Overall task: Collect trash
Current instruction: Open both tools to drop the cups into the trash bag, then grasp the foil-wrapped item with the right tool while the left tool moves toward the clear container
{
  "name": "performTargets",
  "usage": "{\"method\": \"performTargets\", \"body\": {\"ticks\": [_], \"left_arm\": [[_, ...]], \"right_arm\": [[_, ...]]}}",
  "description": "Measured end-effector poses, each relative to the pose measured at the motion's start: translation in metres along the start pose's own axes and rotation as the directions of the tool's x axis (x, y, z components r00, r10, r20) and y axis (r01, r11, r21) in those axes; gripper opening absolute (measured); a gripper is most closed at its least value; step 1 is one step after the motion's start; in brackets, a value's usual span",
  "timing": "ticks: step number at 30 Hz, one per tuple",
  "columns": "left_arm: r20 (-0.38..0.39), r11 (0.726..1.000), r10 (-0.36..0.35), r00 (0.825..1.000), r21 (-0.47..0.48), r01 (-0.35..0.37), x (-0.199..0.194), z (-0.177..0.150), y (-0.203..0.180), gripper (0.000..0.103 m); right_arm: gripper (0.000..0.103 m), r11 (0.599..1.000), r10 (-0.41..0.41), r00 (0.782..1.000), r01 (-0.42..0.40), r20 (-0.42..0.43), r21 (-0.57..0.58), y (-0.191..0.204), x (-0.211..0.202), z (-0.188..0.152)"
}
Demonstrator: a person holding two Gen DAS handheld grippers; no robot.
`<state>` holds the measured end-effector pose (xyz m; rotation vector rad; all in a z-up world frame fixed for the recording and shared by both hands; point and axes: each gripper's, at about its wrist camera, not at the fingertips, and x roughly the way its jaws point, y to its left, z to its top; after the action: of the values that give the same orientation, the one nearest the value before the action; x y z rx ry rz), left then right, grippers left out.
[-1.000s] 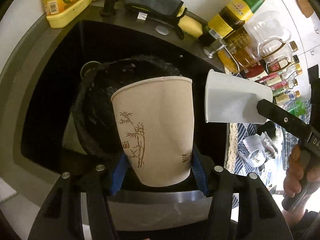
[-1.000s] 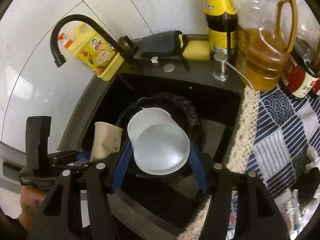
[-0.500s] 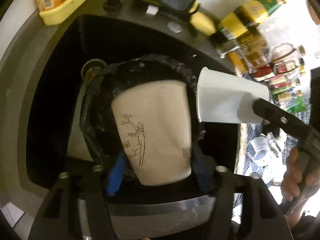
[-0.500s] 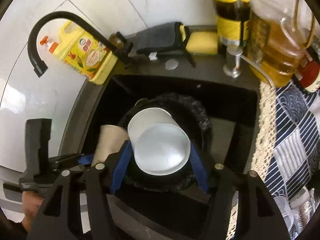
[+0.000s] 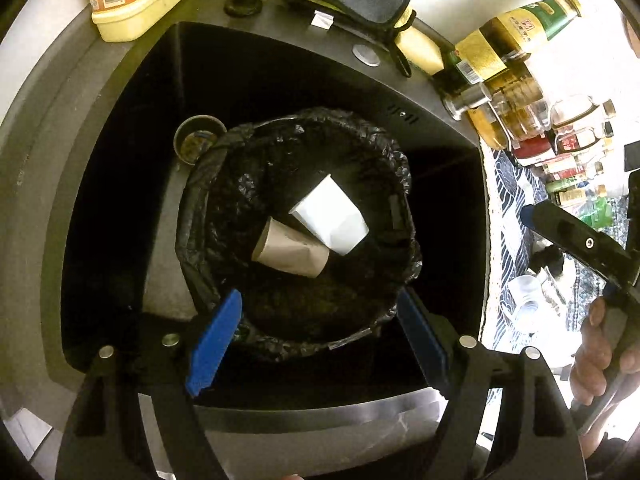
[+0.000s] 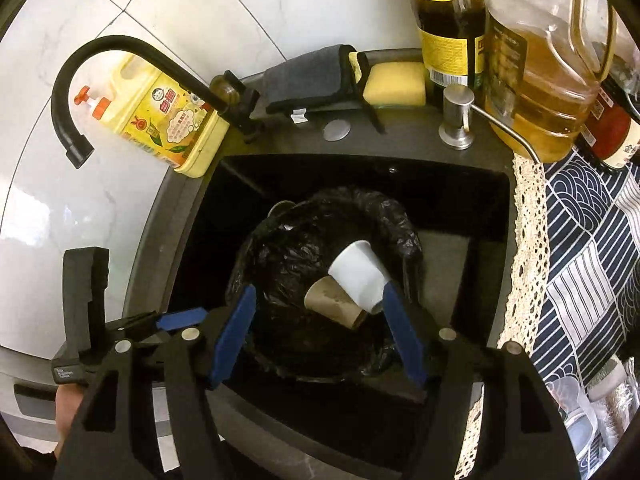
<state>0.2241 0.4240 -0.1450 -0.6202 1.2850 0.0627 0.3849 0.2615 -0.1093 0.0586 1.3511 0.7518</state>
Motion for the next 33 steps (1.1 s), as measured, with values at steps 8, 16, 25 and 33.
{"method": "performTargets", "body": {"ticks": [8,16,25,33], "left_arm": [[0.005,1.0,-0.01,1.0,0.012,0.01,-0.005,-0.007,-0.002,0.078],[0.004,0.998,-0.039,0.999,0.043,0.039,-0.009,-0.018,-0.018,0.078],[0.021,0.992,-0.054,0.998,0.116,0.051,-0.003,-0.031,-0.062,0.078],[0.064,0.992,-0.074,0.995,0.11,0.067,0.001,-0.052,-0.109,0.078]], "right_arm": [[0.066,1.0,-0.015,1.0,0.015,0.01,0.008,0.003,-0.013,-0.014],[0.067,0.998,-0.042,0.998,0.04,0.044,0.043,-0.008,-0.046,-0.04],[0.068,0.994,-0.097,0.99,0.093,0.099,0.048,-0.039,-0.093,-0.072],[0.07,0.988,-0.153,0.978,0.152,0.138,0.02,-0.089,-0.14,-0.089]]}}
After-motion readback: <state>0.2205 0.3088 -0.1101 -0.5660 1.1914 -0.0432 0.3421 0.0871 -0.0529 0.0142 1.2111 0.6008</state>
